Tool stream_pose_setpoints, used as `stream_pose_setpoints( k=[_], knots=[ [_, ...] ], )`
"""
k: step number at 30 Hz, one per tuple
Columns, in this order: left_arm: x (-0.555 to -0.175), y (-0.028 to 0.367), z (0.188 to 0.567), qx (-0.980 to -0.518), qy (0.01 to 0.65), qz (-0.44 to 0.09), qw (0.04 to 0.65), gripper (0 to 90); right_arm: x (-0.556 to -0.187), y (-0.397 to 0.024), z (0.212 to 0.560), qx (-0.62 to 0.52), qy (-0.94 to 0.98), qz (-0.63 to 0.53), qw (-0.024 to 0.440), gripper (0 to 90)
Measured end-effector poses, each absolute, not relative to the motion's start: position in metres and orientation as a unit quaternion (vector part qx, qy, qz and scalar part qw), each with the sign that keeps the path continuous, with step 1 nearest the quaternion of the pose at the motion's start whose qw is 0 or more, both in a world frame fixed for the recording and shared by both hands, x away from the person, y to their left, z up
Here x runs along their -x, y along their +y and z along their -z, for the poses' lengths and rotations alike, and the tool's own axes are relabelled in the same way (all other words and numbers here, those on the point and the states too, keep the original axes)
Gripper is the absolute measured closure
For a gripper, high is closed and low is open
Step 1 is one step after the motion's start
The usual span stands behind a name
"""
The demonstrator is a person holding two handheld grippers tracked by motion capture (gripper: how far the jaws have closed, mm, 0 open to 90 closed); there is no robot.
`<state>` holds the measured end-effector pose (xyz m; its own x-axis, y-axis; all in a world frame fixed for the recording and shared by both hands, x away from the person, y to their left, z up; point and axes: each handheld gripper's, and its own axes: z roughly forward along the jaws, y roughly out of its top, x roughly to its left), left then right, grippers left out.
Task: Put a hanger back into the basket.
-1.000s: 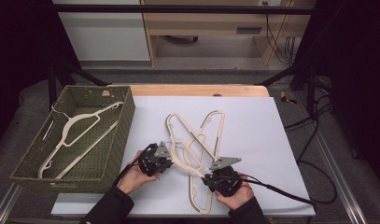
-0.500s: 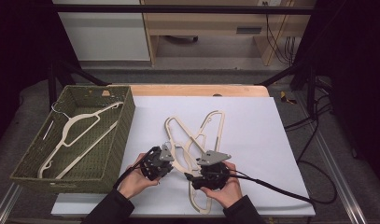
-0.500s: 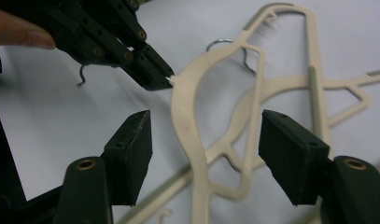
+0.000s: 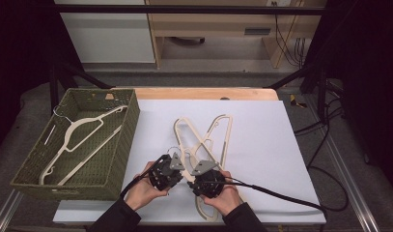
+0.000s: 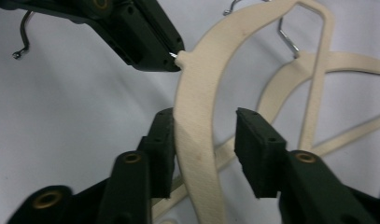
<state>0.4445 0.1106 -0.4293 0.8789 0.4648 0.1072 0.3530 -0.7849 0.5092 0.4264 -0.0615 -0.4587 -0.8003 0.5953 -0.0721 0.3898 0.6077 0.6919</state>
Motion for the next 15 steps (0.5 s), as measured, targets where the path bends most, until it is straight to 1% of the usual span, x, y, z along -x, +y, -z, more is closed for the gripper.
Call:
stream_pose_setpoints(
  k=[1, 4, 6, 8, 9, 10, 11, 12, 13, 14, 15],
  knots=[
    [-0.443, 0.11, 0.431, -0.933, 0.23, -0.109, 0.255, 86.7, -0.425, -0.06, 0.459, -0.27, 0.888, -0.344, 0.14, 72.2],
    [-0.443, 0.11, 0.432, -0.93, 0.234, -0.109, 0.262, 86.4, -0.425, -0.06, 0.459, -0.264, 0.891, -0.341, 0.139, 73.1],
    [-0.443, 0.11, 0.43, -0.934, 0.227, -0.108, 0.253, 86.2, -0.424, -0.06, 0.459, -0.264, 0.891, -0.344, 0.135, 73.5],
    [-0.444, 0.111, 0.429, -0.936, 0.219, -0.109, 0.252, 84.6, -0.424, -0.061, 0.459, -0.258, 0.893, -0.342, 0.137, 73.8],
    [-0.444, 0.113, 0.427, -0.935, 0.216, -0.107, 0.261, 82.9, -0.424, -0.061, 0.458, -0.26, 0.893, -0.342, 0.136, 74.2],
    [-0.444, 0.113, 0.427, -0.935, 0.216, -0.107, 0.261, 79.3, -0.424, -0.061, 0.458, -0.26, 0.893, -0.342, 0.136, 74.2],
    [-0.442, 0.116, 0.421, -0.926, 0.224, -0.115, 0.282, 74.9, -0.423, -0.062, 0.457, -0.263, 0.893, -0.34, 0.136, 74.4],
    [-0.442, 0.116, 0.421, -0.926, 0.224, -0.115, 0.282, 69.8, -0.423, -0.062, 0.457, -0.263, 0.893, -0.34, 0.136, 74.4],
    [-0.44, 0.121, 0.412, -0.913, 0.226, -0.122, 0.317, 64.4, -0.423, -0.063, 0.455, -0.261, 0.893, -0.342, 0.134, 74.5],
    [-0.44, 0.121, 0.412, -0.913, 0.226, -0.122, 0.317, 59.7, -0.423, -0.063, 0.455, -0.261, 0.893, -0.342, 0.134, 74.5],
    [-0.438, 0.129, 0.402, -0.892, 0.236, -0.13, 0.364, 53.8, -0.422, -0.064, 0.452, -0.264, 0.891, -0.342, 0.137, 74.7]
  ],
)
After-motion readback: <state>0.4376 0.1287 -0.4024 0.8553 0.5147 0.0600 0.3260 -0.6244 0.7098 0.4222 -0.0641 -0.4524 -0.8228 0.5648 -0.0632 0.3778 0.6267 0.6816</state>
